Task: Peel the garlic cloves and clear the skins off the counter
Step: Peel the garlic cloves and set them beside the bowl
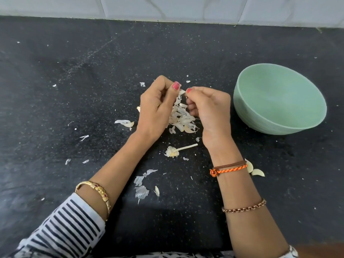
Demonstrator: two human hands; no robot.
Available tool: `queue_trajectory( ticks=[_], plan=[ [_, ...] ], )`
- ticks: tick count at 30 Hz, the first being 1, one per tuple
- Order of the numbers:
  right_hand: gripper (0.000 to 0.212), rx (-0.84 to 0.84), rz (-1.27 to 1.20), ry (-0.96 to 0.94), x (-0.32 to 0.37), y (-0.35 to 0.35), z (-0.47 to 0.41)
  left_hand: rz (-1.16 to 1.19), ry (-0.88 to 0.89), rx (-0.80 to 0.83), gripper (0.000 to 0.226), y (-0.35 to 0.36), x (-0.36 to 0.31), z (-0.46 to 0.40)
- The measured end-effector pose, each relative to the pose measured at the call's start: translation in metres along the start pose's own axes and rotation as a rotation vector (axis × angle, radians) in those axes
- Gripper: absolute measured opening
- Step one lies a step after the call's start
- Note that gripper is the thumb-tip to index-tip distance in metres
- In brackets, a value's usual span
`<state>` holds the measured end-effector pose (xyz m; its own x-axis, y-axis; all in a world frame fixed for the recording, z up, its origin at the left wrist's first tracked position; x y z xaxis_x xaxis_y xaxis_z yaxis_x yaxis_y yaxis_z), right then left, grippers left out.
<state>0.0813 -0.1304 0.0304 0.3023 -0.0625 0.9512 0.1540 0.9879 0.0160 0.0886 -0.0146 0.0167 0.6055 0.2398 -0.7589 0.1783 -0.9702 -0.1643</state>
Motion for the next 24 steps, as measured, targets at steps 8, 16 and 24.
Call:
queue_trajectory(
  ticks=[8, 16, 24],
  plan=[
    [0.025, -0.09, 0.003, -0.08, 0.001, -0.006, 0.0, 0.002, 0.117, -0.064, 0.026, 0.0, -0.011, 0.001],
    [0.021, -0.261, 0.419, -0.455, -0.001, -0.003, -0.003, -0.099, -0.044, -0.084, 0.028, -0.013, 0.012, -0.004],
    [0.012, -0.101, 0.271, -0.443, 0.003, 0.001, 0.001, -0.07, -0.087, -0.042, 0.04, -0.009, 0.011, 0.0]
  ],
)
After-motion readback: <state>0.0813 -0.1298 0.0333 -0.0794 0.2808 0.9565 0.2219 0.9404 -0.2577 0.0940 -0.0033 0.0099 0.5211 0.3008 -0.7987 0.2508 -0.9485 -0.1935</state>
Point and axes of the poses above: each hand's wrist, its own z-axis away from the middle knuckle, its own y-axis out of the palm, x = y × z, the point moved 4 cm from there along -z, towards the middle knuckle, and after that the axes turned 14 degrees about y, right-handed, at the moved point
